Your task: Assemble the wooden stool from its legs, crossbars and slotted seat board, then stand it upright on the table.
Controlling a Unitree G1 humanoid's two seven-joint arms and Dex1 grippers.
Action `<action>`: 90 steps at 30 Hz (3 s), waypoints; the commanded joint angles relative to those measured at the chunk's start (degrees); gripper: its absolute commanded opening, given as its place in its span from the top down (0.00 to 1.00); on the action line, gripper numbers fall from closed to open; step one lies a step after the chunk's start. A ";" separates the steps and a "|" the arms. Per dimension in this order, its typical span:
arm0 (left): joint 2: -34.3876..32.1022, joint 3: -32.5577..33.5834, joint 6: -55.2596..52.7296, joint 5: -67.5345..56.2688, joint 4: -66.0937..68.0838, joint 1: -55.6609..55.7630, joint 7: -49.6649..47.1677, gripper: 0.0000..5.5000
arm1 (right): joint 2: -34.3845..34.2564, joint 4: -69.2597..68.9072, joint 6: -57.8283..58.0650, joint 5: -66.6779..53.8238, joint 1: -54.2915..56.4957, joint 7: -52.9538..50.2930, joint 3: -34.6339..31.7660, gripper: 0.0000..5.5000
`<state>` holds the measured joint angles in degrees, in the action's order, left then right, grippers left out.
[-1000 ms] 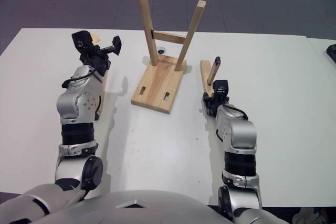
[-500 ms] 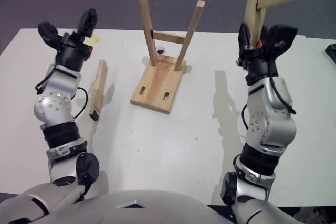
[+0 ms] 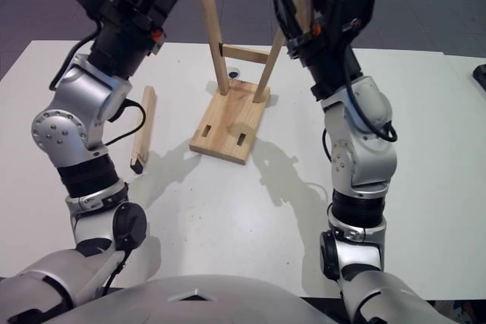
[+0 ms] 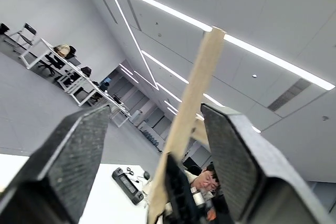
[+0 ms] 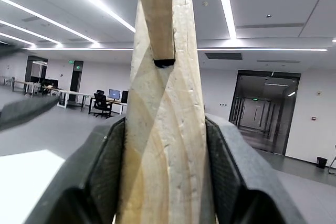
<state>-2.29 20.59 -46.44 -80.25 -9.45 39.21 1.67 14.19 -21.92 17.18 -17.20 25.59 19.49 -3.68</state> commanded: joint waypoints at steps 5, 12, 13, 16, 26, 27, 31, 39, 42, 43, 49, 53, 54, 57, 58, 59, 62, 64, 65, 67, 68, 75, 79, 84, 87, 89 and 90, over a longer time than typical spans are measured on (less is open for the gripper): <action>0.21 -2.49 1.59 -2.94 -0.17 1.31 -0.71 0.66 | 0.60 2.24 -3.64 3.85 -4.66 3.86 7.10 0.63; -0.48 -4.32 1.83 -2.25 -0.05 0.44 -0.58 0.81 | 0.64 0.93 -4.43 4.33 -6.57 5.44 8.67 0.63; -0.61 -4.51 1.88 -2.04 -0.10 0.28 -0.58 0.80 | 0.57 1.05 -4.45 4.43 -6.43 5.21 8.43 0.63; -0.99 -4.81 2.16 -1.61 -0.11 0.02 -0.70 0.71 | 0.48 1.58 -4.68 4.77 -5.73 4.35 7.42 0.63; -1.96 -5.21 3.24 -1.16 0.33 -0.82 -0.63 0.44 | 0.67 0.94 -5.23 3.72 -4.90 4.86 6.43 0.63; -1.99 -5.28 3.30 -1.10 0.43 -0.79 -0.61 0.41 | 0.68 0.53 -5.21 3.41 -5.28 5.34 6.81 0.63; -2.10 -5.51 3.49 -0.82 0.89 -0.74 -0.42 0.30 | 0.68 -0.18 -5.16 3.54 -6.23 6.38 7.85 0.63; -2.21 -5.40 3.66 -0.44 1.79 -0.27 -0.08 0.13 | 2.32 0.05 -6.21 5.10 -8.61 8.88 9.89 0.63; -2.19 -5.16 3.71 -0.72 2.07 -0.42 0.01 0.19 | 2.39 0.35 -6.51 5.46 -8.79 8.94 9.92 0.63; -2.19 -5.13 3.71 -0.76 2.08 -0.48 0.06 0.23 | 2.39 0.46 -6.60 5.59 -8.84 8.97 9.96 0.63; -2.43 -5.33 3.24 -0.72 2.43 -0.92 0.33 0.40 | 2.41 0.80 -6.81 6.38 -9.11 9.05 10.51 0.63; -2.33 -5.51 3.69 0.13 2.33 -1.58 0.01 0.53 | 2.73 1.30 -7.08 6.87 -9.18 8.89 10.19 0.63; -2.29 -5.48 3.80 0.24 2.36 -1.76 -0.02 0.56 | 2.84 1.47 -7.20 7.06 -9.22 8.89 10.14 0.63; -2.36 -5.60 3.99 1.05 2.31 -2.30 0.03 0.64 | 3.12 2.05 -7.55 7.43 -9.04 8.98 10.15 0.63; -2.38 -5.63 4.00 1.28 2.30 -2.39 0.17 0.67 | 3.16 2.16 -7.63 7.50 -9.03 8.94 10.11 0.63; -2.41 -5.63 4.09 1.47 2.30 -2.42 0.37 0.70 | 3.16 2.21 -7.69 7.55 -9.04 8.87 10.09 0.63; -2.23 -5.37 4.99 2.39 2.12 -2.57 1.14 0.77 | 3.02 2.27 -7.80 7.75 -9.08 8.58 10.13 0.63; -2.10 -5.40 5.41 3.18 1.89 -2.95 1.85 0.78 | 2.93 2.43 -7.78 7.93 -9.14 8.39 10.18 0.63; -2.05 -5.51 5.55 3.58 1.79 -3.20 2.23 0.78 | 2.91 2.56 -7.74 8.04 -9.14 8.33 10.22 0.63; -1.99 -5.79 5.72 4.43 1.68 -3.64 2.93 0.78 | 2.88 2.84 -7.51 8.34 -9.07 8.15 10.32 0.63; -2.03 -6.10 5.84 5.08 1.57 -3.88 3.35 0.78 | 2.87 3.03 -7.27 8.63 -8.98 8.03 10.44 0.63; -2.92 -8.77 9.42 10.55 -5.28 -6.10 11.56 0.80 | 4.11 5.03 -4.88 10.94 -9.68 8.61 12.03 0.46; -3.60 -7.24 12.24 12.32 -6.96 -6.25 13.72 0.80 | 6.27 5.24 -5.08 11.66 -13.11 10.97 13.46 0.36; -6.98 -3.26 13.56 13.44 -7.59 -6.81 10.81 0.81 | 9.24 5.61 -3.90 10.80 -18.31 13.85 13.36 0.21; -9.80 -2.76 11.96 16.89 -9.17 -9.45 5.39 0.81 | 8.97 5.59 -2.54 11.21 -21.07 13.78 14.64 0.12; -11.38 -3.89 10.83 21.01 -9.13 -11.57 2.01 0.81 | 8.43 5.40 -1.50 11.59 -22.53 13.31 15.62 0.07; -11.89 -4.78 10.03 23.26 -8.35 -12.83 0.40 0.81 | 8.29 5.63 -1.23 12.41 -23.09 12.89 16.52 0.04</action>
<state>-12.69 17.43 -34.46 -61.31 -18.51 29.01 5.45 22.82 -16.42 14.63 -5.93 3.91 32.99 11.41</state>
